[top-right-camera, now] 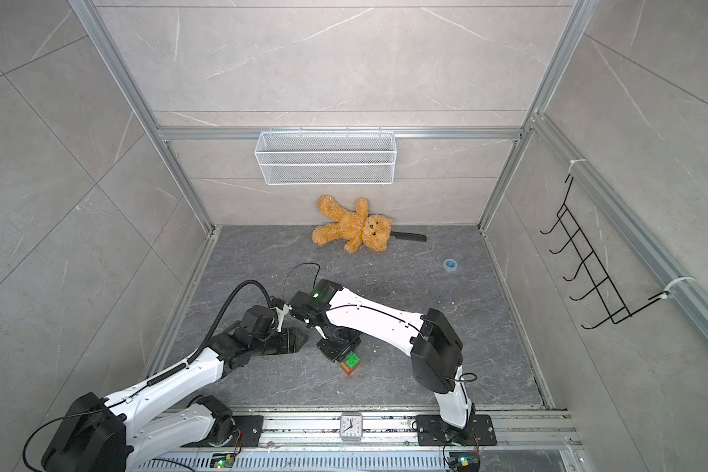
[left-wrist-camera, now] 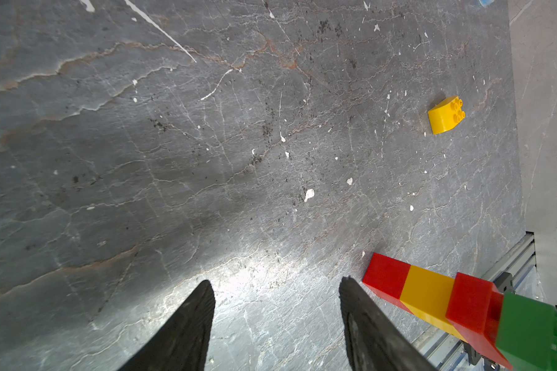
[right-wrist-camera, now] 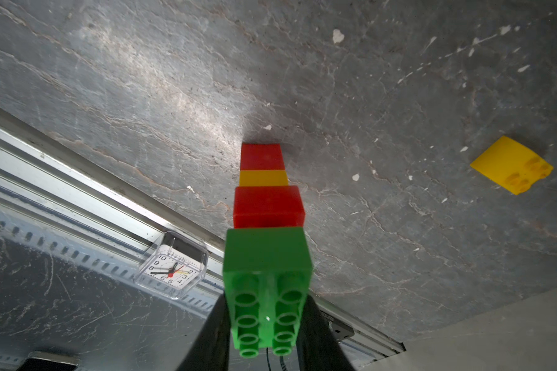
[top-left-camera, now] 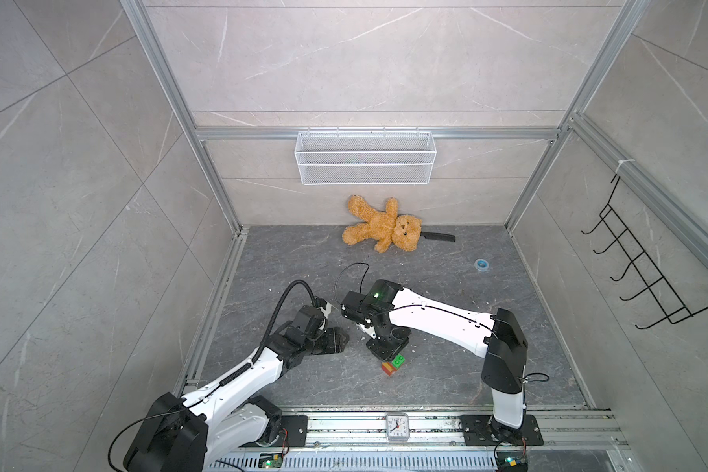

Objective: Assemble an ice cream with lego
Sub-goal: Assemble the lego brick with the lego brick.

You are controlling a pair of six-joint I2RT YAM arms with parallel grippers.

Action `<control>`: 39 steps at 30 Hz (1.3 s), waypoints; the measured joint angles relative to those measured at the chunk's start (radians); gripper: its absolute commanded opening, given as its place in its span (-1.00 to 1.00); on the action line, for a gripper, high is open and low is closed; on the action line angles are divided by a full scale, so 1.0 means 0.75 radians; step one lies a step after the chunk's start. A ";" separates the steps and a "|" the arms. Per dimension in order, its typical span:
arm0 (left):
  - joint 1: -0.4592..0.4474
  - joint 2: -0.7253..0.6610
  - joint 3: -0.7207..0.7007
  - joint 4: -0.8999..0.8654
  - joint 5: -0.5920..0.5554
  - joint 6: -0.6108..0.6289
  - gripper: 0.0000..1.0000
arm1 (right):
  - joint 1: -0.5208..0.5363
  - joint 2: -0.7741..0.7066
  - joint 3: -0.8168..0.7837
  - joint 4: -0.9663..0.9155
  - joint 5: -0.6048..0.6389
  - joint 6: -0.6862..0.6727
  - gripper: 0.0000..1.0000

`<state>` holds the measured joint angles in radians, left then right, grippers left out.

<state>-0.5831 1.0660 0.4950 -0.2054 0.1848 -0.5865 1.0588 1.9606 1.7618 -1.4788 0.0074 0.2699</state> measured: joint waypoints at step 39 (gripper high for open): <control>0.000 -0.050 -0.008 -0.036 -0.015 0.003 0.28 | -0.020 0.025 -0.001 0.006 -0.016 0.004 -1.00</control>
<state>-0.5831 1.0283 0.4892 -0.2321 0.1734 -0.5842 1.0439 1.9797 1.7615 -1.4742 -0.0044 0.2726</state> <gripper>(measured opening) 0.642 0.333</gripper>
